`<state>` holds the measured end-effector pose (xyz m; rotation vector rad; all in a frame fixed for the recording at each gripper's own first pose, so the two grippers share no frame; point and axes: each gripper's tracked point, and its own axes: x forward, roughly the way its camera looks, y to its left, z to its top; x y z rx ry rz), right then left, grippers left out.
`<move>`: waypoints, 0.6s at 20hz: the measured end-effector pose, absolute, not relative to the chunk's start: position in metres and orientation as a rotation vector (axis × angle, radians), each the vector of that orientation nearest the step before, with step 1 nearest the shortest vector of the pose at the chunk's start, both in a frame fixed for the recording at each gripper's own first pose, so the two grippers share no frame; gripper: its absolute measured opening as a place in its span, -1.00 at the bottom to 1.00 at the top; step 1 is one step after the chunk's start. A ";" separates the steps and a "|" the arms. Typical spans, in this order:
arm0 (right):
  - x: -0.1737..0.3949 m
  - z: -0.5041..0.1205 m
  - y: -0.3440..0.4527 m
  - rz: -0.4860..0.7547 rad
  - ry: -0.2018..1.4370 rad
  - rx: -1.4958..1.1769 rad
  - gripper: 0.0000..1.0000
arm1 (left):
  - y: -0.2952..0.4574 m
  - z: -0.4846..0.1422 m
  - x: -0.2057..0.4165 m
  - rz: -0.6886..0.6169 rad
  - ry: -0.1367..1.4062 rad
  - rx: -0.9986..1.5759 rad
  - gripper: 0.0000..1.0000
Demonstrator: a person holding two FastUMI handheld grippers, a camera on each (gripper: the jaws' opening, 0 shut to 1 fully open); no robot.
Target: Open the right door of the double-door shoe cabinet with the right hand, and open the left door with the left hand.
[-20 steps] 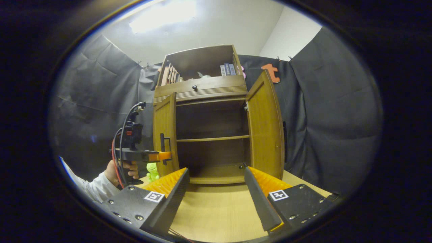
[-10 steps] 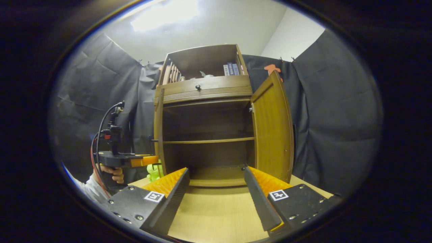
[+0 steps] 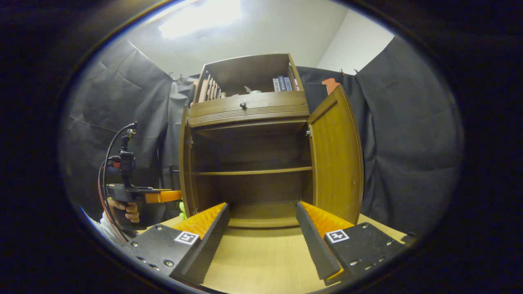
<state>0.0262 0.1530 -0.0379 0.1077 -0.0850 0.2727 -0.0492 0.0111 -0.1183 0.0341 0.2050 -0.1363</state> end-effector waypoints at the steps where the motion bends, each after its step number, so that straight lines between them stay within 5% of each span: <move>1: 0.026 -0.039 0.153 0.273 -0.082 0.110 0.94 | 0.014 -0.117 -0.051 -0.137 0.210 0.032 -0.41; 12: 0.025 -0.044 0.162 0.305 -0.071 0.126 0.94 | 0.054 -0.110 -0.070 -0.049 0.212 0.044 -0.46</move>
